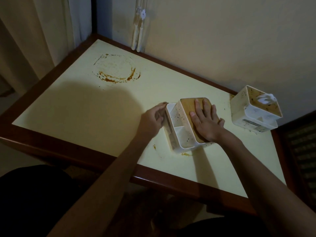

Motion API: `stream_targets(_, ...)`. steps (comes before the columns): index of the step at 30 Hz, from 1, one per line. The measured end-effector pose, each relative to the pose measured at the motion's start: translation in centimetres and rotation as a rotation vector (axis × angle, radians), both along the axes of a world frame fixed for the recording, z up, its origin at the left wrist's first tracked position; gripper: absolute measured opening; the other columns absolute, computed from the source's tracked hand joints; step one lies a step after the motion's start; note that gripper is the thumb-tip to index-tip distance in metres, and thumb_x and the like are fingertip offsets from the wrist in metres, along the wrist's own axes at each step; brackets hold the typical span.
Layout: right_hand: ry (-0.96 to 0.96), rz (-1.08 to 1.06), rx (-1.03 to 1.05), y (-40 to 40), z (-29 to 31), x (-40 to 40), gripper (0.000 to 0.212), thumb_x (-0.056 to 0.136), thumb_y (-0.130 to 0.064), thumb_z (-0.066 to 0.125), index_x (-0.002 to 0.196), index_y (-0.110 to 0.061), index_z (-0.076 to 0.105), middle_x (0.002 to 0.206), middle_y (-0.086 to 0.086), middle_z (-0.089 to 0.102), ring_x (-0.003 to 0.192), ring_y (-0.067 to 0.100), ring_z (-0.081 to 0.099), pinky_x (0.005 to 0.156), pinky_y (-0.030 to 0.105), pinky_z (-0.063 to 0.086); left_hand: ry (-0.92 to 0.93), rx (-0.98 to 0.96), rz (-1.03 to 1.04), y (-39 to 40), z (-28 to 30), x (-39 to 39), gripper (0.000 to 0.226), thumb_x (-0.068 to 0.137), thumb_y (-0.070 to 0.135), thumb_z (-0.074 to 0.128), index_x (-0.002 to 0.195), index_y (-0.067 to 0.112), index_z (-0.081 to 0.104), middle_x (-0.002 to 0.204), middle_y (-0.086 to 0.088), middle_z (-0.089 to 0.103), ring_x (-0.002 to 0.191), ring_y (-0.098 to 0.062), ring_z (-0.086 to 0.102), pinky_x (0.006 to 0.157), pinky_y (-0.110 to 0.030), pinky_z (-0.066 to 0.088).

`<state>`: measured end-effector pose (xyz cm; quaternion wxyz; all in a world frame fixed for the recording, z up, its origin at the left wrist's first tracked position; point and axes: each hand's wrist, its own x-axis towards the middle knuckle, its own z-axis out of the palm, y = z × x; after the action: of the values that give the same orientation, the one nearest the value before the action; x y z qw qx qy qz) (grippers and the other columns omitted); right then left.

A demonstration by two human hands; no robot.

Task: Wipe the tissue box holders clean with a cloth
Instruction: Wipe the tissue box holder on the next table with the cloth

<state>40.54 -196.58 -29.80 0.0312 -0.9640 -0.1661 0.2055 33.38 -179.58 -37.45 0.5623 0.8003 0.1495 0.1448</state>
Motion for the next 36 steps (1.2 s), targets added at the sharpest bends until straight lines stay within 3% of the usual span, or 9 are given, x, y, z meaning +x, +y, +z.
stream_targets(2,0.000,-0.003,-0.002,0.0,-0.1,0.1,0.060,0.098,-0.056,0.011,0.144,-0.040,-0.023,0.154,-0.006,-0.030,0.143,0.025,-0.025,0.111,0.060,-0.005,-0.006,0.020,0.007,-0.8,-0.3,-0.9,0.052,0.080,-0.008,0.062,0.130,0.003,0.054,0.131,-0.011,0.058,0.122,-0.022,0.054,0.098,-0.010,0.033)
stream_targets(5,-0.010,-0.009,0.001,0.1,-0.2,0.1,0.060,0.098,-0.055,0.010,0.144,-0.040,-0.023,0.154,-0.007,-0.030,0.143,0.025,-0.024,0.111,0.061,-0.005,0.087,-0.068,0.029,-2.7,-0.5,-3.4,0.053,0.086,0.001,0.063,0.135,0.015,0.050,0.133,-0.002,0.055,0.119,-0.012,0.052,0.089,-0.010,0.037)
stream_targets(10,-0.039,-0.028,0.010,0.2,0.0,-0.3,0.058,0.098,-0.055,0.010,0.145,-0.040,-0.020,0.156,-0.007,-0.026,0.144,0.024,-0.022,0.110,0.062,-0.005,0.068,-0.373,-0.021,-6.4,-0.7,-8.3,0.058,0.082,-0.007,0.064,0.134,0.016,0.053,0.142,0.009,0.045,0.135,-0.002,0.036,0.111,-0.019,0.031)
stream_targets(16,-0.084,-0.206,0.068,1.4,-0.2,-1.2,0.058,0.098,-0.055,0.011,0.149,-0.038,-0.012,0.158,-0.007,-0.018,0.145,0.025,-0.017,0.110,0.063,-0.004,0.071,-0.531,-0.019,-4.8,-0.1,-8.2,0.059,0.078,-0.008,0.069,0.130,0.016,0.056,0.138,0.002,0.052,0.125,-0.007,0.050,0.096,-0.011,0.042)
stream_targets(21,0.008,-0.287,0.111,2.1,1.1,-0.3,0.065,0.098,-0.053,0.026,0.151,-0.030,-0.003,0.159,0.001,-0.009,0.144,0.036,-0.009,0.114,0.059,0.005,0.064,-0.500,0.049,-2.5,0.4,-7.8,0.055,0.078,0.002,0.073,0.128,0.021,0.059,0.124,0.001,0.064,0.109,-0.007,0.062,0.089,-0.028,0.054)
stream_targets(25,0.106,-0.117,-0.005,0.6,3.6,1.4,0.089,0.078,-0.074,0.045,0.150,-0.034,0.010,0.158,0.005,0.009,0.142,0.039,0.014,0.114,0.055,0.018,0.052,-0.422,0.084,-1.5,0.3,-7.7,0.055,0.077,0.007,0.074,0.128,0.023,0.059,0.118,0.000,0.067,0.104,-0.012,0.065,0.087,-0.040,0.056)
stream_targets(29,0.098,0.177,-0.205,-0.8,4.1,2.7,0.113,0.050,-0.098,0.041,0.143,-0.052,-0.005,0.159,0.001,0.003,0.145,0.036,0.000,0.112,0.062,0.011,0.033,-0.466,0.105,-2.7,0.6,-8.2,0.055,0.076,0.007,0.074,0.123,0.034,0.061,0.116,0.005,0.068,0.106,-0.009,0.064,0.092,-0.039,0.054)
stream_targets(32,0.056,0.237,-0.138,-1.3,3.9,2.2,0.109,0.056,-0.092,0.046,0.142,-0.055,-0.009,0.159,-0.004,-0.013,0.145,0.031,-0.013,0.112,0.065,0.007,-0.005,-0.523,0.139,-3.9,0.7,-8.7,0.054,0.076,0.005,0.073,0.116,0.040,0.062,0.119,0.007,0.067,0.110,-0.007,0.062,0.096,-0.037,0.051)
stream_targets(36,0.089,0.169,-0.094,-1.7,3.9,1.0,0.102,0.064,-0.080,0.042,0.146,-0.046,-0.008,0.159,-0.006,-0.017,0.146,0.028,-0.010,0.114,0.062,0.009,-0.027,-0.539,0.198,-4.6,1.1,-8.8,0.054,0.078,0.004,0.072,0.121,0.035,0.062,0.117,0.009,0.067,0.108,-0.003,0.062,0.098,-0.029,0.049)
